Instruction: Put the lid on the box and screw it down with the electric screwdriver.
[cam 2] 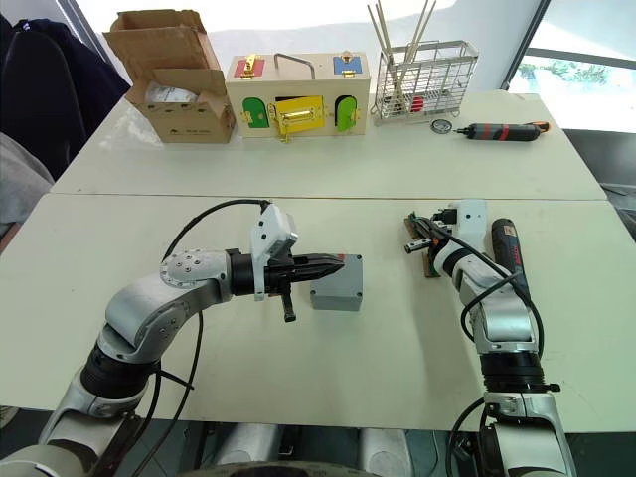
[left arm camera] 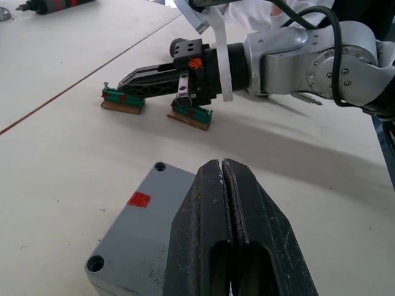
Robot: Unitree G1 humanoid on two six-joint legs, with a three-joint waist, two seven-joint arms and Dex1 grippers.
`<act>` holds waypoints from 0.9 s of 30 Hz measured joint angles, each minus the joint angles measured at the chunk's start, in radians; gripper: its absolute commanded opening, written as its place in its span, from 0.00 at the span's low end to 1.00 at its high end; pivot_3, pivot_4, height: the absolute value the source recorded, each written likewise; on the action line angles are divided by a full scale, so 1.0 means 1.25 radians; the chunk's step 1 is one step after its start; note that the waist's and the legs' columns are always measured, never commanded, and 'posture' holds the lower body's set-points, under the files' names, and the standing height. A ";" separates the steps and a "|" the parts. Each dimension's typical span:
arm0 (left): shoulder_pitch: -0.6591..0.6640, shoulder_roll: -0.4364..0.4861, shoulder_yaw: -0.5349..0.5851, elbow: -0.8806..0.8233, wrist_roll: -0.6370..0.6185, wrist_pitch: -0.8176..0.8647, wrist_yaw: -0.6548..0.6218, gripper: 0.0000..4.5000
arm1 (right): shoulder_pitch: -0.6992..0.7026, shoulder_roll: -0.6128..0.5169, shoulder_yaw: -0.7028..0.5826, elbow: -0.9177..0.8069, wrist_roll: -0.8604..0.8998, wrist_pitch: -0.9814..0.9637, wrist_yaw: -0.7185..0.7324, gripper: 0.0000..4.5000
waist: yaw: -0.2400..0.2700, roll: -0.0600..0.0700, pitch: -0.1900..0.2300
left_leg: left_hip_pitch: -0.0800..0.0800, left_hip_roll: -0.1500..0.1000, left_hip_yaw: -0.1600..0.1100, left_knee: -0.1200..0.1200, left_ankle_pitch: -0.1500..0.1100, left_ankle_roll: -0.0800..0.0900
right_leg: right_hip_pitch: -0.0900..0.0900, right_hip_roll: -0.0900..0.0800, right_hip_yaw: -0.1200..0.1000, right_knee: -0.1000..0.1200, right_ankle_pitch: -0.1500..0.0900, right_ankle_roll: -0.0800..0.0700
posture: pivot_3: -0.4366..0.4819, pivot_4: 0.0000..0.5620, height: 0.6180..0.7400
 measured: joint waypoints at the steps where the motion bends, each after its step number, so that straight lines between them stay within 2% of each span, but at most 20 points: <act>1: 0.001 0.000 0.000 0.000 0.001 -0.003 -0.001 0.00 | 0.000 0.000 0.000 0.000 0.000 0.000 0.000 0.01 | 0.000 0.000 0.000 | 0.000 0.000 0.000 0.000 0.000 0.000 | 0.000 0.000 0.000 0.000 0.000 0.000 | 0.48 0.27 0.93; 24: 0.007 -0.005 -0.016 0.008 0.015 -0.010 -0.010 0.00 | 0.000 0.006 -0.064 -0.105 0.047 0.093 -0.008 0.01 | 0.001 0.000 0.000 | 0.000 0.000 0.000 0.000 0.000 0.000 | 0.000 0.000 0.000 0.000 0.000 0.000 | 0.48 0.27 0.93; 27: 0.007 0.016 0.029 0.007 -0.009 -0.002 -0.013 0.00 | 0.011 -0.016 -0.091 -0.211 0.132 0.114 0.059 0.01 | 0.001 0.001 0.001 | -0.001 0.000 0.000 0.000 0.000 0.000 | -0.001 0.000 0.000 0.000 0.000 0.000 | 0.48 0.27 0.93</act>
